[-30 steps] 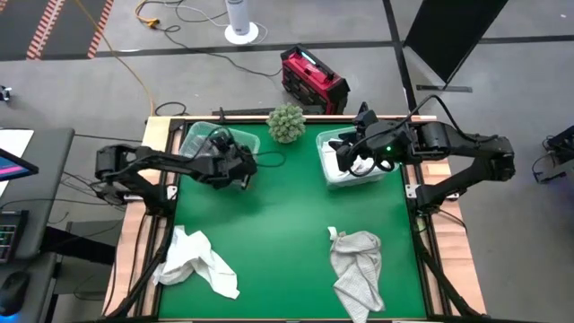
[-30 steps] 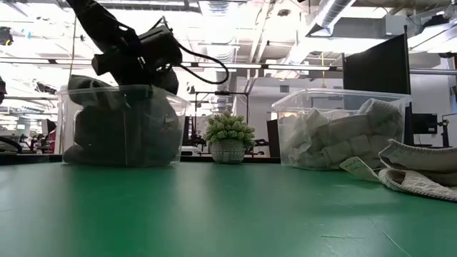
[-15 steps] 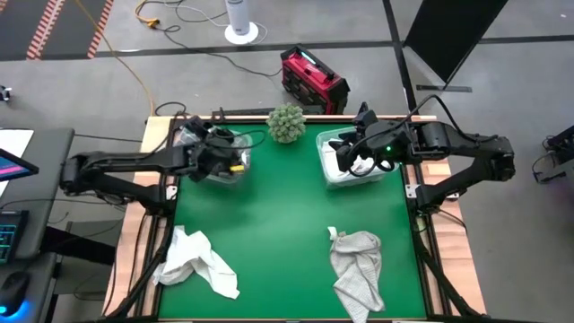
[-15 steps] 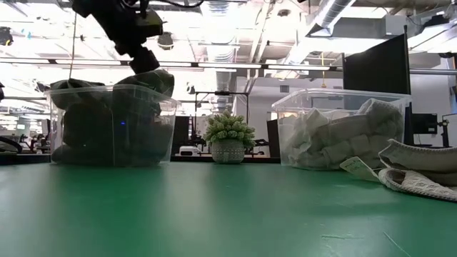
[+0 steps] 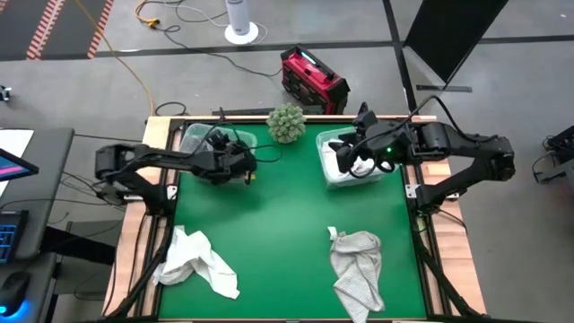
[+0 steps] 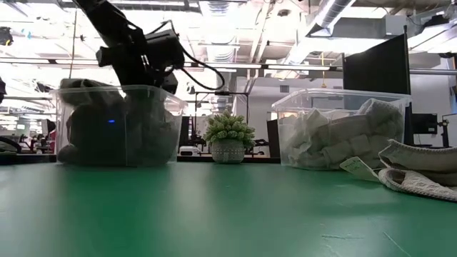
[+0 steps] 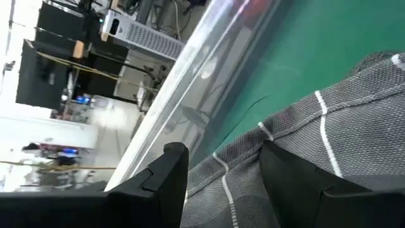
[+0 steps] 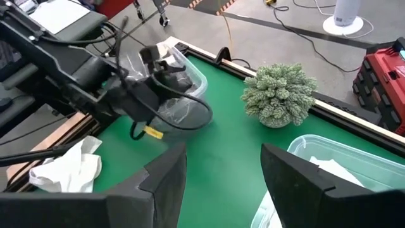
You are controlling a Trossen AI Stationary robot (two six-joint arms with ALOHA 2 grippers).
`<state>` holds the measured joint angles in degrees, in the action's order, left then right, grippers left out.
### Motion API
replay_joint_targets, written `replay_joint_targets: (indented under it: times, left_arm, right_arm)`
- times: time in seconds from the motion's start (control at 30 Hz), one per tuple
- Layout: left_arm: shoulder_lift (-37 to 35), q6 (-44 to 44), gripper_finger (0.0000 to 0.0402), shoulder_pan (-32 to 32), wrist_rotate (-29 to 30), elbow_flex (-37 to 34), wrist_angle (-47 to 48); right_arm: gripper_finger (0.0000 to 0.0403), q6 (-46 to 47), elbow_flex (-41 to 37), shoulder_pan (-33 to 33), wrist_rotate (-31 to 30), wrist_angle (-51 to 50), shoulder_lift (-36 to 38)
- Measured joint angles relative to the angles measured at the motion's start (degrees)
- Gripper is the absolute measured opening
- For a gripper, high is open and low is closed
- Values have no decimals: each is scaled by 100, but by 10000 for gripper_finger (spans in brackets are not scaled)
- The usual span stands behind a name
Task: Sort towels by color in basket
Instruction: Put the black pattern towel into the right transparent bin
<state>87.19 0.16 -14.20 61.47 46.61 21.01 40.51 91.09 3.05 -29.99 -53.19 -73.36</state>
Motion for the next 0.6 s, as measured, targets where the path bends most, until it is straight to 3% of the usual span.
replay_joint_targets:
  times: [0.17,0.27,0.6]
  left_arm:
    - [255,-184,184,72,-10,216,281]
    - [94,-198,184,75,-326,278,116]
    - [-1130,826,184,24,-443,686,272]
  right_arm:
    - [227,0,0,69,1,-8,0]
    - [227,-25,0,59,1,-29,0]
    - [227,-153,0,57,-2,-34,0]
